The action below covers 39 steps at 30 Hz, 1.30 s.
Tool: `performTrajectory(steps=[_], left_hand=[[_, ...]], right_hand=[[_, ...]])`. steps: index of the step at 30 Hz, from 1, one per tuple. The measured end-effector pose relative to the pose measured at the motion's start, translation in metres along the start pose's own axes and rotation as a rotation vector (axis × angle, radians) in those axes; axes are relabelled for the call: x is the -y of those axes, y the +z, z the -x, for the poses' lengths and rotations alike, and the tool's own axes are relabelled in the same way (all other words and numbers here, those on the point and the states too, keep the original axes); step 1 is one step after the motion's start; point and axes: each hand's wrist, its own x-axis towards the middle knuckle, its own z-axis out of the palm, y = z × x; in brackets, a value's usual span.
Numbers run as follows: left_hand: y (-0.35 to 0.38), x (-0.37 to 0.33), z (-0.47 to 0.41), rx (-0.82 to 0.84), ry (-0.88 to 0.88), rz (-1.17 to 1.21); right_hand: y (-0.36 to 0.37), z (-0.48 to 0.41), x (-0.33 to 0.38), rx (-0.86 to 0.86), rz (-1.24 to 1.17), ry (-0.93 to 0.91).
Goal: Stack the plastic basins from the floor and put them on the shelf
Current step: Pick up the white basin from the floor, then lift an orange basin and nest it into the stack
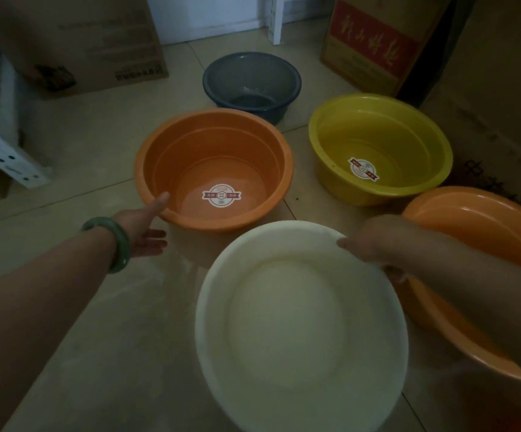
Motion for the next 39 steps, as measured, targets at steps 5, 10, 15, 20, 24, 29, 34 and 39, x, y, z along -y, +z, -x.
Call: performTrajectory(steps=[5, 10, 15, 20, 24, 29, 34, 39], left_hand=[[0.002, -0.017, -0.019, -0.127, 0.117, 0.07], [0.001, -0.029, -0.033, -0.221, 0.167, 0.054], [0.001, -0.034, -0.039, -0.223, 0.154, 0.109], [-0.004, -0.035, -0.037, -0.229, 0.185, 0.167], [-0.009, -0.037, -0.03, -0.246, 0.232, 0.165], [-0.013, -0.045, -0.007, -0.272, 0.332, 0.116], [-0.011, -0.047, 0.023, -0.276, 0.413, 0.086], [-0.013, -0.038, 0.052, -0.235, 0.452, 0.055]], right_hand=[[-0.037, -0.049, 0.036, -0.306, -0.426, 0.028], [-0.052, -0.083, 0.072, -0.284, -1.061, -0.068], [-0.052, -0.099, 0.086, -0.205, -1.334, -0.096], [-0.044, -0.106, 0.084, -0.17, -1.398, -0.075], [-0.046, -0.103, 0.076, -0.15, -1.514, -0.138], [-0.057, -0.083, 0.061, -0.157, -1.571, -0.219], [-0.057, -0.052, 0.034, -0.191, -1.576, -0.215], [-0.053, -0.003, 0.001, -0.174, -1.595, -0.204]])
